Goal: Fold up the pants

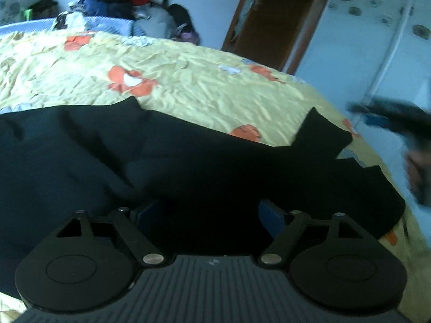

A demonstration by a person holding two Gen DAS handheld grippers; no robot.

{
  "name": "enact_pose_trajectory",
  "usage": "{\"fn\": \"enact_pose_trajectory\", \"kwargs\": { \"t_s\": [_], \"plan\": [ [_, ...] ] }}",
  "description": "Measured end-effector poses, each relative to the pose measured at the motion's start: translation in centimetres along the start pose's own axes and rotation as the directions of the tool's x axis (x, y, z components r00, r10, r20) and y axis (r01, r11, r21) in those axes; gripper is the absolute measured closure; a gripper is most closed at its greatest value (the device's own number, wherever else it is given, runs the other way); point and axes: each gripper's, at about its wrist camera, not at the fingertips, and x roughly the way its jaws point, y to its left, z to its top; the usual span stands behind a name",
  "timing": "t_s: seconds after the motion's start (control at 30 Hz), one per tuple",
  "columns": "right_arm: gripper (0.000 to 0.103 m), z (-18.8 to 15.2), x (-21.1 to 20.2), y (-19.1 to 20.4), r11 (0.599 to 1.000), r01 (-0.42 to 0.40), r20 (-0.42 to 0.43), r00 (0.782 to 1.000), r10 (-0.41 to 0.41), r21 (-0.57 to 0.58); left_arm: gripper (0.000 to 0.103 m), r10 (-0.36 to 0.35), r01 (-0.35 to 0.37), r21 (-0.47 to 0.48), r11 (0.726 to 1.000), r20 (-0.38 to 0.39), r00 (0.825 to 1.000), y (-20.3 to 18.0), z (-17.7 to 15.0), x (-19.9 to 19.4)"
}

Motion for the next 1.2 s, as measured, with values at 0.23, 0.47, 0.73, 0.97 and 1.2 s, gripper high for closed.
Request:
{"fn": "enact_pose_trajectory", "kwargs": {
  "t_s": [0.23,0.47,0.73,0.97,1.2],
  "plan": [
    [0.031,3.5,12.4,-0.9,0.968,0.210,-0.174,0.967,-0.185,0.137,0.017,-0.055,0.055,0.020,0.998,-0.001,0.998,-0.8,0.1,0.7],
    [0.055,2.2,17.2,-0.4,0.932,0.345,-0.245,0.918,-0.311,0.110,0.012,-0.096,0.096,0.010,0.995,0.002,0.995,-0.2,0.2,0.9],
    [0.097,2.4,11.0,-3.8,0.928,0.223,-0.058,0.975,-0.216,0.299,0.012,-0.137,0.138,0.028,0.990,-0.019,0.990,-0.6,0.9,0.8],
    [0.097,-2.3,-1.7,-10.0,0.865,0.099,0.131,0.974,-0.185,0.492,0.012,-0.162,0.163,0.114,0.980,-0.019,0.987,-3.0,2.3,0.5],
    [0.097,-10.0,-10.7,-15.0,0.772,0.078,0.155,0.962,-0.224,0.631,0.012,-0.170,0.178,0.248,0.952,-0.052,0.984,-6.6,0.9,0.3]
  ]
}}
